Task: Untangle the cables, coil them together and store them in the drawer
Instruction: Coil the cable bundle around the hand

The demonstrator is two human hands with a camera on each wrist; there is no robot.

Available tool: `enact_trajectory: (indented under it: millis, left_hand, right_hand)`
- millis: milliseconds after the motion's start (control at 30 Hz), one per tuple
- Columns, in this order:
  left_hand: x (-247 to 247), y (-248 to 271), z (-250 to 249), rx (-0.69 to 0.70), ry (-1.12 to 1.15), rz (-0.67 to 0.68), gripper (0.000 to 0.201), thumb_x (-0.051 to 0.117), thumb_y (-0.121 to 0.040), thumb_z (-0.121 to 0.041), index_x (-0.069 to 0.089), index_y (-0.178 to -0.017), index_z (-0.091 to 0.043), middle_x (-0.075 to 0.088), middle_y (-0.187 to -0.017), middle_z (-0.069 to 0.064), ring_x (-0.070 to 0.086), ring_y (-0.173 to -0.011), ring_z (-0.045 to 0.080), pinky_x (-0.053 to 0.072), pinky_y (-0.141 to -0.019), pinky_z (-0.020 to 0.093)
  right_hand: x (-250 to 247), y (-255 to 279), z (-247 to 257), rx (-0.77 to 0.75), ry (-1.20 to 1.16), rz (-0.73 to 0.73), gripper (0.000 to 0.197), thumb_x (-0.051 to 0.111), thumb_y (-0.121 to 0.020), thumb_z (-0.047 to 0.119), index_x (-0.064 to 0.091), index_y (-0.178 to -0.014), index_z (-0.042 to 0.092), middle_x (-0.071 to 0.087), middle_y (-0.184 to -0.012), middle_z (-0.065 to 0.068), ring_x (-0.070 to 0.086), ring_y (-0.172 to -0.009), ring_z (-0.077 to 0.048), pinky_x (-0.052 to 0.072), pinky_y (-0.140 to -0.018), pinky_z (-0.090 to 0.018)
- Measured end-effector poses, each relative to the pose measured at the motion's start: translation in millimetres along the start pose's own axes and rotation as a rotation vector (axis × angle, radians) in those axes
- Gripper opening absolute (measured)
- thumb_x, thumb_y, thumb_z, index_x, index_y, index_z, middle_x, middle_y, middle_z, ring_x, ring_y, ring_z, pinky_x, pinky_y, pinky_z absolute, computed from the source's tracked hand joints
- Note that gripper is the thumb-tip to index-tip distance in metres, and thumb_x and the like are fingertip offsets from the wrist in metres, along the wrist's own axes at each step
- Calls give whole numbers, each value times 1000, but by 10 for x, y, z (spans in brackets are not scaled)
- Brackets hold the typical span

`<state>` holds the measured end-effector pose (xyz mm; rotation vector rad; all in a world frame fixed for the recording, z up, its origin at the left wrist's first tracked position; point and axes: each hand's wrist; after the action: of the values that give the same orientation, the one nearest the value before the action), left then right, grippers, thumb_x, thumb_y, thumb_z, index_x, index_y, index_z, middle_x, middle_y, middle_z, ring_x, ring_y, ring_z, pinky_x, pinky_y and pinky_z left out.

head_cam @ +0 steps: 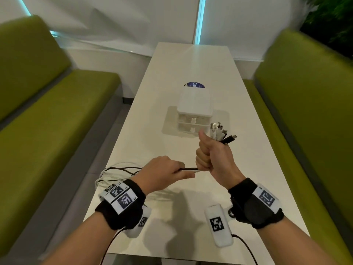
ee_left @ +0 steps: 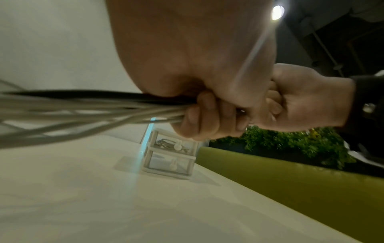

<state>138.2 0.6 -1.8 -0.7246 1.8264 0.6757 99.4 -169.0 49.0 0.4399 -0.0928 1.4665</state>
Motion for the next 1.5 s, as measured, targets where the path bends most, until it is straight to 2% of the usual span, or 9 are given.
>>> enact_trajectory:
  millis: [200,400,533,733,967,1233,1367,1433,1500]
  left_hand:
    - [-16,160,157,5,49,25,56,45,-88,-67,36,-61,-19,40,-52,-1,38,-52,13,27,-53,32]
    - [-75,209,144,-21,111,73,55,47,-90,-65,44,-61,-18,44,-53,-1,41,-53,16,33,-58,36]
    - [-125,176,96,-5,151,92,57,47,-89,-65,56,-67,-13,57,-60,3,51,-57,18,41,-61,36]
    - [-178,254,88,54,181,83,57,47,-94,-58,43,-59,-13,38,-50,-3,34,-48,13,29,-55,33]
    - [-225,274,64,74,263,29,56,49,-93,-58,39,-59,-13,35,-51,-3,35,-50,12,27,-55,30]
    - [-132,404,173,-68,335,81,56,54,-87,-63,51,-60,-15,45,-55,-3,36,-49,10,32,-56,28]
    - [-116,465,109,3,241,16,54,53,-89,-60,52,-64,-11,46,-52,-3,41,-50,11,32,-54,28]
    - [-153,450,50,61,199,-27,52,53,-90,-58,56,-67,-11,52,-54,0,45,-53,14,34,-56,30]
    - [-193,418,-17,109,173,-52,45,54,-92,-54,59,-71,-14,61,-60,0,49,-55,14,38,-59,31]
  right_hand:
    - [33,2,-113,24,130,-85,58,57,-98,32,25,-51,24,18,-45,2,12,-41,-14,10,-47,-29]
    - [120,18,-87,-17,390,-43,51,58,-97,26,30,-54,25,21,-46,3,16,-38,-14,13,-45,-25]
    - [144,23,-107,-84,637,-77,47,60,-95,31,46,-50,29,34,-40,15,31,-36,-5,22,-51,-25]
    - [71,91,-121,-77,602,-97,45,61,-93,33,38,-55,25,29,-44,14,25,-39,-8,22,-50,-28]
    - [1,207,46,-67,377,-86,45,58,-98,27,28,-65,22,18,-51,1,13,-44,-16,10,-50,-33]
    - [-43,304,-85,-53,374,-89,49,58,-99,29,25,-63,23,17,-52,0,12,-46,-16,10,-50,-34]
    - [-31,300,-187,-56,619,-113,42,60,-96,33,50,-56,25,43,-45,13,36,-41,-6,29,-53,-24]
    - [-1,279,-237,-76,779,-47,31,56,-96,25,66,-68,30,63,-61,16,53,-55,-6,40,-66,-21]
    - [47,277,-252,-22,824,71,29,51,-98,19,69,-79,32,69,-76,20,61,-71,-1,43,-72,-15]
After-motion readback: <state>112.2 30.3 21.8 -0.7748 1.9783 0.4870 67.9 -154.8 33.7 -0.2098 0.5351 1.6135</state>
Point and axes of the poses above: each hand's wrist, its own y-axis away from the middle knuckle, its own x-axis out of the palm, z = x × y
